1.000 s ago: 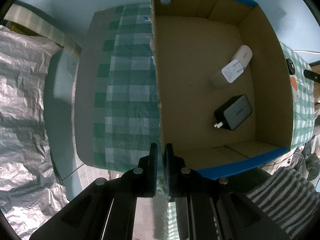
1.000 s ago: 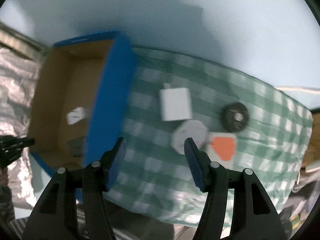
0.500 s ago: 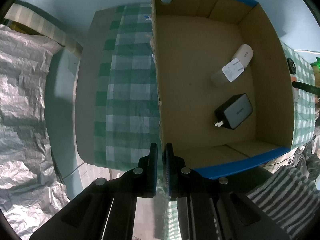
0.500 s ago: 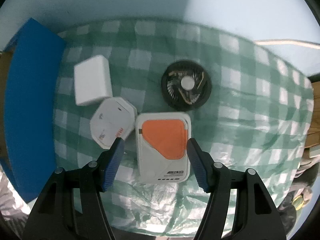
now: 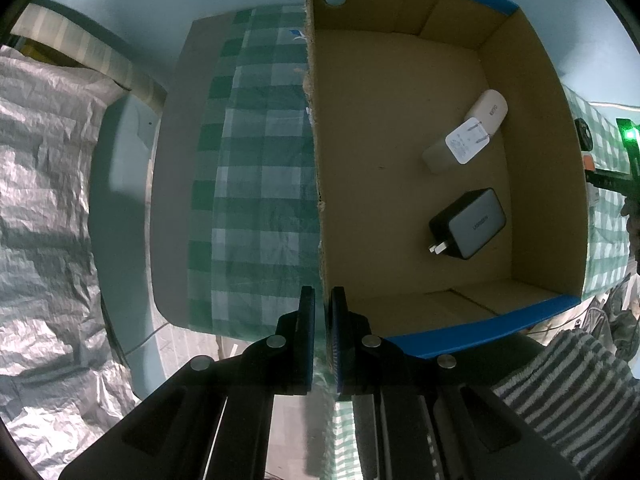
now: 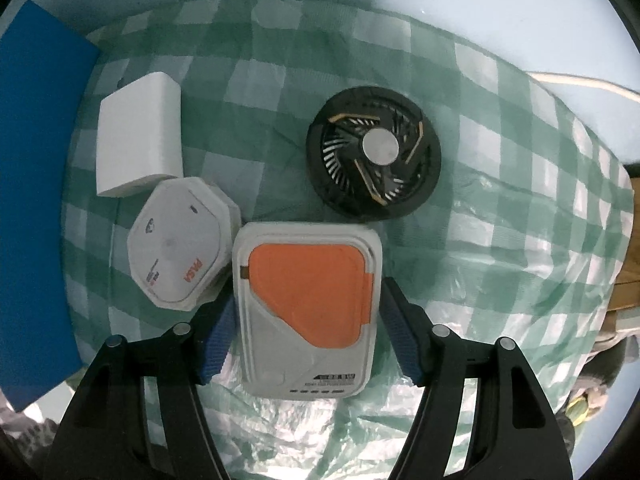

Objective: Organize rigid objects
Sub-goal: 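Reach the right gripper to the orange-and-white power bank and grasp it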

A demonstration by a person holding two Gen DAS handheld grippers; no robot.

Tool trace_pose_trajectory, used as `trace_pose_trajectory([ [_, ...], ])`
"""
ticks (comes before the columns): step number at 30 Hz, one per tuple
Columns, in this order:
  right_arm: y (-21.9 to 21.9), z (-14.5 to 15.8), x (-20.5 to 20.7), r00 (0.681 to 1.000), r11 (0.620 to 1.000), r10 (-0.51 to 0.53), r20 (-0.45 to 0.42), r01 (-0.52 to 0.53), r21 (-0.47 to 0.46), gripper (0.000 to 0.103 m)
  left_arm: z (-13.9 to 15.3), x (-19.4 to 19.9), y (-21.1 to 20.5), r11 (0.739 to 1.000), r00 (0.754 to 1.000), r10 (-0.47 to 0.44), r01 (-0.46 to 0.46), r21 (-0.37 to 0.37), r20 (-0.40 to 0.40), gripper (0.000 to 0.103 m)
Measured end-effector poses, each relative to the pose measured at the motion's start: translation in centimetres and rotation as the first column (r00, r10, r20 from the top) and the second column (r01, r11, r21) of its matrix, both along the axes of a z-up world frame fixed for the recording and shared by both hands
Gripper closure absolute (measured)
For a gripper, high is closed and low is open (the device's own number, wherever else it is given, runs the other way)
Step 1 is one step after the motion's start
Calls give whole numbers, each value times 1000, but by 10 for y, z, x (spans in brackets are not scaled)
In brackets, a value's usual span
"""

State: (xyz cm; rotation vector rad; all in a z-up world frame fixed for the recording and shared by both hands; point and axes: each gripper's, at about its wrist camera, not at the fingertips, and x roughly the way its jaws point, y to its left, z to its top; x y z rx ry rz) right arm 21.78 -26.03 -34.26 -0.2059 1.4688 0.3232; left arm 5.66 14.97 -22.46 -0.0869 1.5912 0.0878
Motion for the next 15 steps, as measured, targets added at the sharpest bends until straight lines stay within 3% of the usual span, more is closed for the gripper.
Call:
trace_pose_trajectory([
  [2,4,1,4,1000,1000,5,3,-5,-7,39,0,0,0,1000,1000,0,0,-1,-1,94],
  [15,0,15,-7,999,999,-39,-23,39,20,40,-2,3,-1,1000,1000,-9,9,3,-4,94],
])
